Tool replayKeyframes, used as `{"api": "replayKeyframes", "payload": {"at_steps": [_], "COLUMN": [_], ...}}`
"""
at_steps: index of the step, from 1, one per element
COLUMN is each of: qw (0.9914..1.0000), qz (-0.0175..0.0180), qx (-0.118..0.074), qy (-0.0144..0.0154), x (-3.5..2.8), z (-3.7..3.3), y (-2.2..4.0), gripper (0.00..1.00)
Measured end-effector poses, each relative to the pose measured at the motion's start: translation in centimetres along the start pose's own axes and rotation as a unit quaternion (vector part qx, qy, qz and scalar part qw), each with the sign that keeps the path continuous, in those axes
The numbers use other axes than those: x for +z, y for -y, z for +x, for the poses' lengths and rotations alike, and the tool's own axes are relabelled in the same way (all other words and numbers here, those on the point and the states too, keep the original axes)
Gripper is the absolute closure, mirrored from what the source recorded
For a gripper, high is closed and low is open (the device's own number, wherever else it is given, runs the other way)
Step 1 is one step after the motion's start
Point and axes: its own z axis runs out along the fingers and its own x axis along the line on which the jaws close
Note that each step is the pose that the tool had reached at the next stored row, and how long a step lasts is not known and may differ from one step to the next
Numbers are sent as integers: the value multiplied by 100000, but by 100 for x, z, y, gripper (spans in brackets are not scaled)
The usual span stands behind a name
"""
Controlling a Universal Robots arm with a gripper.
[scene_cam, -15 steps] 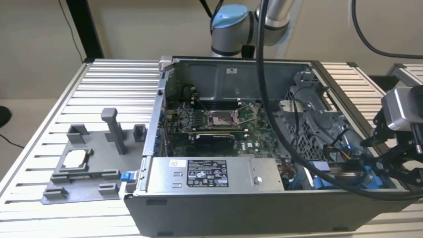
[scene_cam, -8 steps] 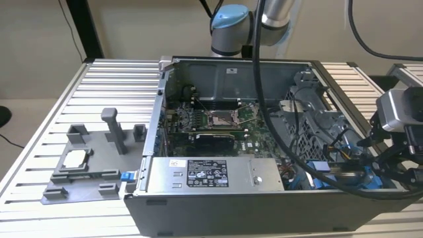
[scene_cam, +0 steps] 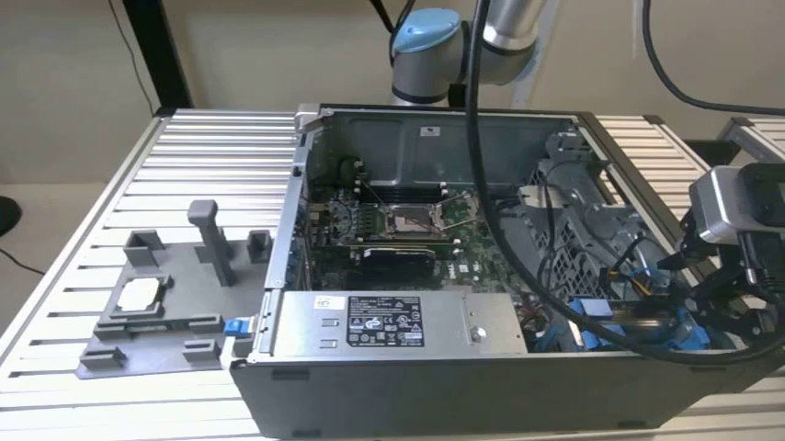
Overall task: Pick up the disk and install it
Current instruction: 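Insert the second disk wire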
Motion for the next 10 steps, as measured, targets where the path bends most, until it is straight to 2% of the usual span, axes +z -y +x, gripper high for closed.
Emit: {"api": "replayKeyframes", "payload": {"at_steps": [5, 10], "qw": [99995, 99995], "qz": [262, 281], "qx": [-114, -119], "qy": [921, 967], "x": [22, 27], "z": [-52, -65], "y": [-9, -13], "gripper": [0, 0]}}
